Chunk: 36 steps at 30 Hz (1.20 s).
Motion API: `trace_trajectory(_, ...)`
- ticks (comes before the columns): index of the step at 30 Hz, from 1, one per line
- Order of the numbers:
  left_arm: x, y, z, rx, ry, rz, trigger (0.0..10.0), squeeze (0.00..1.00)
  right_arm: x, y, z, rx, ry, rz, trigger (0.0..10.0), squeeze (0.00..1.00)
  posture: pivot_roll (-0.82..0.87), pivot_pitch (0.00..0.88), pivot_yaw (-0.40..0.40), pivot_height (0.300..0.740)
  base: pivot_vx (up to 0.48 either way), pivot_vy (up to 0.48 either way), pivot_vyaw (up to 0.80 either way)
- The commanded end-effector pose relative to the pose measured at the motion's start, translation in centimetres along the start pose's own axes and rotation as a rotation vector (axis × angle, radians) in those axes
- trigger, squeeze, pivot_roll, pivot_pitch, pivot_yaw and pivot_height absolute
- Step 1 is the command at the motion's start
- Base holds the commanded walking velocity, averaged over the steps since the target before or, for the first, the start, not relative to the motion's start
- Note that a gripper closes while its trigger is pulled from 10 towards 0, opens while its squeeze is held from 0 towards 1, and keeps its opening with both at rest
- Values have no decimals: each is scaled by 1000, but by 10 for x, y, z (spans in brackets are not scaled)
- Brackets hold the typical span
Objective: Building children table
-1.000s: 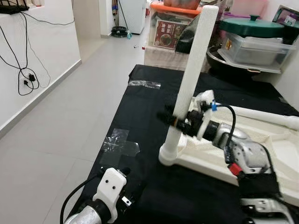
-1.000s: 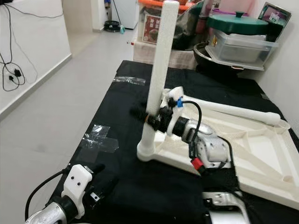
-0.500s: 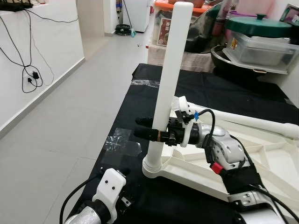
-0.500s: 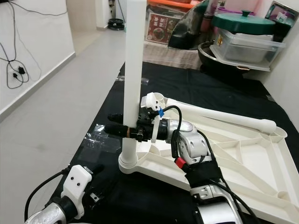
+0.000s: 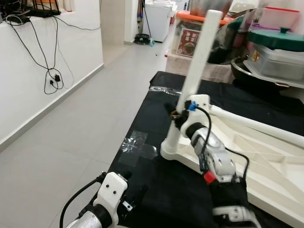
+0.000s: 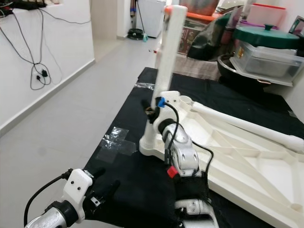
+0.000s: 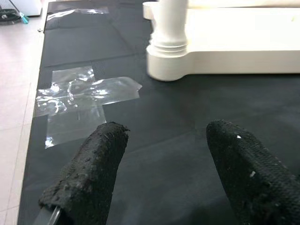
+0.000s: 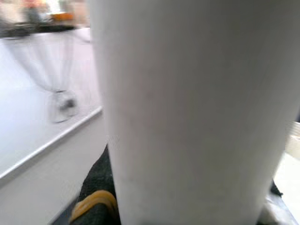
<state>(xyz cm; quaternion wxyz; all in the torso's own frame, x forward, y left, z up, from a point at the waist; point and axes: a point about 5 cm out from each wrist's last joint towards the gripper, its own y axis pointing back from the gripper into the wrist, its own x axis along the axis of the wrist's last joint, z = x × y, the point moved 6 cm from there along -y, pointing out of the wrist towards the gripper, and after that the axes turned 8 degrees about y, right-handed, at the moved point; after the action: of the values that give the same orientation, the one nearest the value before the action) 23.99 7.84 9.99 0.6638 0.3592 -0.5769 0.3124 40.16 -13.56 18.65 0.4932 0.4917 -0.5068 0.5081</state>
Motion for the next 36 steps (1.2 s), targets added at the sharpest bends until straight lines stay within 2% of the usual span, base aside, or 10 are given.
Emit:
trace_trajectory(1, -2, 0, 1, -2, -9, -2, 10000, 0, -15, 9, 43, -210, 14, -66, 0, 0, 133, 0, -116, 740, 0, 0, 0)
trace_trajectory(6, 1, 1, 1, 6, -34, 12, 10000, 0, -25, 25, 36, -330, -21, -134, 0, 0, 140, 0, -121, 740, 0, 0, 0)
trace_trajectory(7, 4, 3, 2, 9, -61, 28, 10000, 0, -25, 24, 23, -301, -52, -134, 3176, 0, 138, 0, -120, 740, 0, 0, 0)
trace_trajectory(8, 4, 3, 2, 9, -61, 28, 10000, 0, -25, 24, 23, -301, -52, -134, 3176, 0, 138, 0, -120, 740, 0, 0, 0)
trace_trajectory(9, 9, 4, 4, 3, -93, 46, 10000, 0, -22, 21, 12, -264, -53, -113, 10000, 0, 138, 0, -118, 740, 0, 0, 0)
trace_trajectory(11, 9, 4, 4, 3, -93, 46, 10000, 0, -22, 21, 12, -264, -53, -113, 10000, 0, 138, 0, -118, 740, 0, 0, 0)
trace_trajectory(13, 22, 7, 14, -26, -146, 83, 10000, 0, -10, 15, 4, -204, -15, -26, 10000, 1000, 135, 0, -119, 740, 0, 0, 0)
trace_trajectory(17, 46, 10, 22, -23, -170, 152, 10000, 0, 2, 7, 9, -158, 24, 46, 10000, 1000, 136, 0, -122, 740, 0, 0, 0)
trace_trajectory(18, 51, 10, 24, -23, -181, 168, 10000, 0, 6, 2, -4, -39, 19, 63, 10000, 82, 134, 0, -127, 740, 0, 0, 0)
trace_trajectory(36, 66, 6, 29, -14, -232, 214, 10000, 0, -8, 66, -65, 1331, 112, -80, 10000, 0, 132, 0, -147, 740, 0, 0, 0)
